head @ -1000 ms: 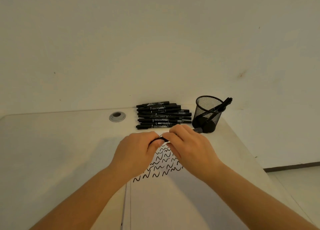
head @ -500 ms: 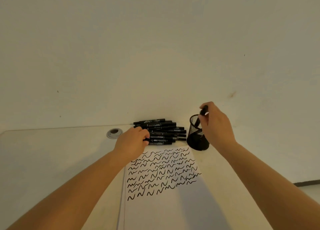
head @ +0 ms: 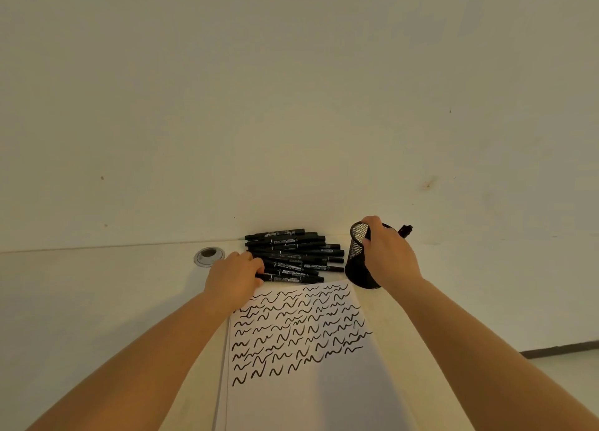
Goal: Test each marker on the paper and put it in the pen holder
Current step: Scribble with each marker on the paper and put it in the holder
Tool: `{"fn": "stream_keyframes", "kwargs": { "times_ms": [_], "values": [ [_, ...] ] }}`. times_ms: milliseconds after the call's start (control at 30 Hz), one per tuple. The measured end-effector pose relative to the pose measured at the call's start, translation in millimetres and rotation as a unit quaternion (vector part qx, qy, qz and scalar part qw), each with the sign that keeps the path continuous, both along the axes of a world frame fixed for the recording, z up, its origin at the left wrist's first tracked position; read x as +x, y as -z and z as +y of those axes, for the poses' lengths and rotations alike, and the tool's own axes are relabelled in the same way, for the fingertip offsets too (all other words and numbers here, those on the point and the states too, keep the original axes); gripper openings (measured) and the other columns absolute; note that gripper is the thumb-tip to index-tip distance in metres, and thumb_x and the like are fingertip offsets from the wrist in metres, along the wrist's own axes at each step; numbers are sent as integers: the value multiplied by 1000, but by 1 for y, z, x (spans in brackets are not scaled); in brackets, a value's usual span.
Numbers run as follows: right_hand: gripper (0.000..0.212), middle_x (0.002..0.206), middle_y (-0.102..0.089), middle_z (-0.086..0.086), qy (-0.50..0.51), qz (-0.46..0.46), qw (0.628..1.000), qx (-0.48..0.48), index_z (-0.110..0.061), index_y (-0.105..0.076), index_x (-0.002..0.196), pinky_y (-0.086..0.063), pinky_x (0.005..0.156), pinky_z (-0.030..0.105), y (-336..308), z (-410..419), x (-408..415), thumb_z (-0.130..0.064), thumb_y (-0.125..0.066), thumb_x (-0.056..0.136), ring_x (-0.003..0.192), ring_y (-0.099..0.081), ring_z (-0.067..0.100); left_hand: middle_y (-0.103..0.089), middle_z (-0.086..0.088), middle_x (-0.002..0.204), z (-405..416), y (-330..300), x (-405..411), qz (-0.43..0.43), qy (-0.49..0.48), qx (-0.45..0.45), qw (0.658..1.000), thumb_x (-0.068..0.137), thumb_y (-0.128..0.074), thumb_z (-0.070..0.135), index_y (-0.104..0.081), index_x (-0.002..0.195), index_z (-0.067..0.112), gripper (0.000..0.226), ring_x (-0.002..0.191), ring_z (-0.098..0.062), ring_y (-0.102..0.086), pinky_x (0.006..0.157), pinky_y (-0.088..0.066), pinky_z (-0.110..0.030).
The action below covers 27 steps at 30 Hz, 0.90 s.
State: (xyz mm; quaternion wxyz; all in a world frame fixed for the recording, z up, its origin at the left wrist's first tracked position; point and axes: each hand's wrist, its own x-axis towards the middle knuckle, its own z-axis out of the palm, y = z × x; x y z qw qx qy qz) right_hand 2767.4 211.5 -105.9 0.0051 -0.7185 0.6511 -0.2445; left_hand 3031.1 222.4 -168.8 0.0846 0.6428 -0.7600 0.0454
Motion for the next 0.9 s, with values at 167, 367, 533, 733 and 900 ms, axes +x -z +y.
{"fn": "stream_keyframes", "kwargs": {
  "times_ms": [167, 367, 533, 733, 900],
  "values": [
    [33, 102, -59, 14, -1, -11, 1000, 7, -16, -39, 124, -37, 56, 31, 0, 1, 2, -10, -44, 92, 77, -49, 25, -55, 3, 112, -1, 4, 3, -1, 7, -11, 1000, 91, -47, 37, -53, 113, 24, 26, 99, -15, -50, 73, -41, -29],
    [39, 119, -55, 12, -23, -12, 991, -131, -7, -47, 126, -37, 91, 35, -10, 18, 2, -11, -52, 88, 112, -43, 31, -56, 3, 113, 4, 1, 5, -4, 9, -51, 999, 94, -43, 35, -52, 114, 21, 26, 99, -14, -51, 74, -39, -27],
    [20, 88, -59, -3, -94, -139, 968, -184, -14, -57, 106, -33, 67, 18, -10, 60, 12, -10, -54, 87, 81, -50, 12, -56, 4, 104, 31, -21, -8, 191, -12, -96, 977, 92, -48, 30, -53, 106, 19, 18, 86, -12, -53, 69, -44, -27],
    [12, 73, -62, -9, -161, -350, 921, 65, -31, -59, 94, -44, 59, 11, 12, 105, 35, -30, -48, 92, 64, -56, -2, -63, 9, 84, 88, -37, -49, 493, 72, 81, 863, 89, -53, 22, -53, 87, 36, 13, 82, -6, -60, 78, -48, -24],
    [20, 57, -58, -16, -188, -428, 877, 114, -27, -64, 84, -42, 56, 14, 28, 131, 48, -27, -46, 93, 56, -51, -1, -63, 15, 77, 121, -26, -63, 484, 121, 154, 853, 89, -54, 21, -59, 89, 35, 14, 73, 5, -58, 70, -43, -16]
  ]
}}
